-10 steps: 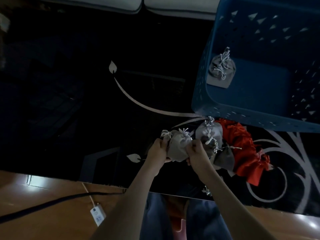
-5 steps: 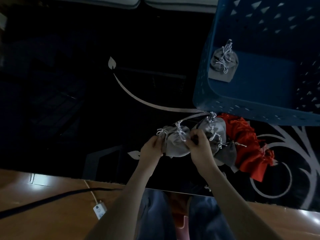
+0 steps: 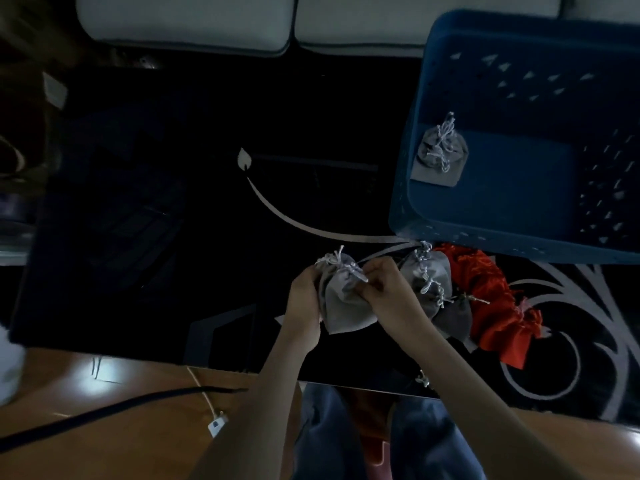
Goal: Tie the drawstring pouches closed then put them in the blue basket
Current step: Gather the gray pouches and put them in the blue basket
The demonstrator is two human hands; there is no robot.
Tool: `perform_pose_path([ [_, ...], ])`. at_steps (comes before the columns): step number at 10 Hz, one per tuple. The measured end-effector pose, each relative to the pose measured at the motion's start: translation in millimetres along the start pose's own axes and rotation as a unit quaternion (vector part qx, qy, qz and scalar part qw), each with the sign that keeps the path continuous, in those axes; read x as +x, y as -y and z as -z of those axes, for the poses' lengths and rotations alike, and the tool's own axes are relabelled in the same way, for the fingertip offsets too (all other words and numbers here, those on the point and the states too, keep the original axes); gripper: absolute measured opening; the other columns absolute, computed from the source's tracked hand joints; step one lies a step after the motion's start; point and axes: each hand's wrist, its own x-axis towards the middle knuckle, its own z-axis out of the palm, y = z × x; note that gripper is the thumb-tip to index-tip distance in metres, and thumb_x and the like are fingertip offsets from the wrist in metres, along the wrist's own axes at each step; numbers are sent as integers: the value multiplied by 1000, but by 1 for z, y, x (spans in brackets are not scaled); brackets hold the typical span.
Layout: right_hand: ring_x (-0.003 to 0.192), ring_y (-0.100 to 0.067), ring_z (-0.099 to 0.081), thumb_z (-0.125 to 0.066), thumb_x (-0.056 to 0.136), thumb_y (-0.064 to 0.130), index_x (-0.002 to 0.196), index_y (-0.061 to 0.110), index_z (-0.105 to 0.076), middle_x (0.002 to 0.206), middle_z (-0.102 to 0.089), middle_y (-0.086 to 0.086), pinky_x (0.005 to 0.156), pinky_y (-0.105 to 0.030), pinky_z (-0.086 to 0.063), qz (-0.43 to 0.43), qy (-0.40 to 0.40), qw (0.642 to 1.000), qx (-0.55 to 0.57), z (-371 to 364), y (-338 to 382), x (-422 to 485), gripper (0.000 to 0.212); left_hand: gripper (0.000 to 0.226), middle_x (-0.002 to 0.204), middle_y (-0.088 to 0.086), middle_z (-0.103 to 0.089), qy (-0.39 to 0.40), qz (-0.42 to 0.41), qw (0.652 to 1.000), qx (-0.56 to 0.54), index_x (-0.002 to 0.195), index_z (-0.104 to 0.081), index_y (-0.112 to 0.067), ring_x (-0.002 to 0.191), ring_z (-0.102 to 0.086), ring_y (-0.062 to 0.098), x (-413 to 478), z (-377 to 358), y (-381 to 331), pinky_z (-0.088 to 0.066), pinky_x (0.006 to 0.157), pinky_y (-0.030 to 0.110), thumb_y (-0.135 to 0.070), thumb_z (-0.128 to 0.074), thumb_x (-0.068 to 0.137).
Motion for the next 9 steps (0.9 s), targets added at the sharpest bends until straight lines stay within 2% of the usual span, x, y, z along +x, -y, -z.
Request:
perform_pose_path([
  [1,89,-13,-60,-60,90,12,109,13,-50,96,-63,-3,67,-17,-43,-13,-10,1000,-11,4,23,-9,22,38,99,17,-68,-35,-51,998,-8,100,-69,-4,92,-63,33,-18,-8,-20,-48,87,44,-35,-49,90],
  [2,92,-19,-60,-58,89,12,104,6,-63,97,-64,-9,73,-27,-47,20,32,997,-65,18,57,-17,16,45,97,17,-64,-1,-104,993,-51,103,-66,-4,94,-59,33,-34,-22,-42,-45,90,47,-41,-56,78],
  [3,69,-19,-55,-62,83,3,69,5,-65,73,-60,-25,60,-30,-40,84,63,989,-101,41,101,-18,14,40,96,16,-57,41,-143,987,-64,99,-62,-6,94,-52,31,-42,-37,-74,-41,88,46,-41,-59,81],
  [4,63,-18,-46,-60,80,-3,65,15,-58,68,-50,-14,59,-26,-33,141,2,981,-135,75,139,-10,24,26,89,8,-65,68,-186,980,-15,95,-62,-10,87,-62,23,-49,-67,-107,-51,79,31,-32,-50,95],
  [5,56,-9,-38,-49,89,-4,79,4,-61,65,-45,-1,52,-19,-33,122,-28,984,-123,115,155,10,17,38,92,-3,-73,64,-175,981,50,95,-68,-22,90,-68,14,-42,-103,-124,-54,81,28,-43,-36,100],
  [6,56,-13,-46,-49,95,2,90,6,-62,70,-53,-7,48,-20,-38,-4,-20,998,-57,141,138,47,14,47,107,8,-68,34,-164,977,130,105,-62,-16,97,-65,25,-23,-145,-122,-50,89,40,-52,-37,88],
  [7,59,-22,-54,-47,89,-7,91,-6,-64,72,-60,-17,47,-22,-44,-71,-73,993,-54,155,116,86,17,29,119,9,-59,34,-148,959,239,124,-49,-13,103,-58,26,-7,-197,-113,-44,80,32,-22,-41,98],
  [8,57,-18,-55,-52,88,-2,82,-2,-63,70,-60,-14,45,-20,-45,-119,-66,987,-90,163,97,115,12,39,133,17,-51,31,-81,958,274,137,-39,-3,119,-52,31,20,-227,-98,-45,90,31,-10,-41,98],
  [9,82,-32,-67,-58,82,7,81,1,-68,87,-69,-21,77,-40,-57,-150,-51,978,-134,162,71,141,12,39,140,19,-47,-4,-44,939,340,136,-44,-1,126,-49,31,41,-234,-98,-42,102,33,-15,-44,100],
])
